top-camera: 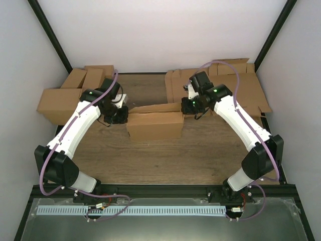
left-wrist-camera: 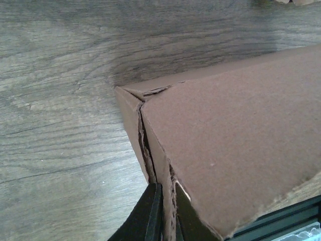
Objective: Fold the paper box
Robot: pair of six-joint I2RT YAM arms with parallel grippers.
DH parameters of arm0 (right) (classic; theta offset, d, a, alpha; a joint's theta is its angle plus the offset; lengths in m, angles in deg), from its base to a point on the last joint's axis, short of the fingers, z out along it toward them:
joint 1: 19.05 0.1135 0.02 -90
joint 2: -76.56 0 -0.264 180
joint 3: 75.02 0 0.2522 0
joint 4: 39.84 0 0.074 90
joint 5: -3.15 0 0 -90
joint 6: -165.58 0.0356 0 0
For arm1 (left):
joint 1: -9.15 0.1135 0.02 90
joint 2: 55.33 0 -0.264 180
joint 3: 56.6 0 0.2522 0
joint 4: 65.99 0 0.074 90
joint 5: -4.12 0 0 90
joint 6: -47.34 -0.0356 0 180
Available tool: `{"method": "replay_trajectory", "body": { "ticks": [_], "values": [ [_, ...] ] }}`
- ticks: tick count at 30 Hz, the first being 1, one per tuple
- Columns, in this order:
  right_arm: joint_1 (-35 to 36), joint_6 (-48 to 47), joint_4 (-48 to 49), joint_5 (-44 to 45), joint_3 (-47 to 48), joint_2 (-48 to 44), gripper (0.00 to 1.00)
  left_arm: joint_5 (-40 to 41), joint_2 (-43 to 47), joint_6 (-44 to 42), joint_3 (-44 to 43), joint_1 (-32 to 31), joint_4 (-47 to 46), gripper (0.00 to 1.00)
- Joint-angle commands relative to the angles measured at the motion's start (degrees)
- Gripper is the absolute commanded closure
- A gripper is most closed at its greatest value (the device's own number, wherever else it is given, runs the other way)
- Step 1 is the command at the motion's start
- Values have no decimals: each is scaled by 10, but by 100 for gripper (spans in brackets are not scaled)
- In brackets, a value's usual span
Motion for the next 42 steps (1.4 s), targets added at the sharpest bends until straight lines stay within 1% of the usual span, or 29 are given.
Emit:
{"method": "replay_trajectory", "body": {
  "ticks": [1,4,6,9,11,17,21,26,30,32,38,42],
  "values": [
    [6,36,-14,6,-15,-21,99,4,6,8,-7,1,-6,96],
    [9,60,8,7,-58,-42,99,0,11,14,-1,1,-10,96],
    [15,81,14,11,-69,-52,99,1,16,18,4,1,-13,96],
    [40,105,28,61,-81,-69,99,0,24,26,13,1,-20,96],
    [51,125,49,88,-106,-85,99,-4,29,33,22,1,-27,96],
    [79,165,84,128,-165,-113,99,-8,44,48,38,0,-41,96],
    [96,183,128,145,-223,-140,99,-8,51,51,50,0,-44,96],
    [109,180,149,173,-266,-159,99,-8,55,53,58,0,-45,96],
    [112,182,156,183,-285,-165,99,-9,56,55,59,1,-44,96],
    [124,180,164,201,-293,-166,99,-9,59,57,60,0,-44,96],
    [134,123,166,245,-296,-151,99,-8,58,57,61,0,-41,96],
    [134,110,175,252,-301,-156,99,-8,57,58,61,0,-41,96]
  ]
}}
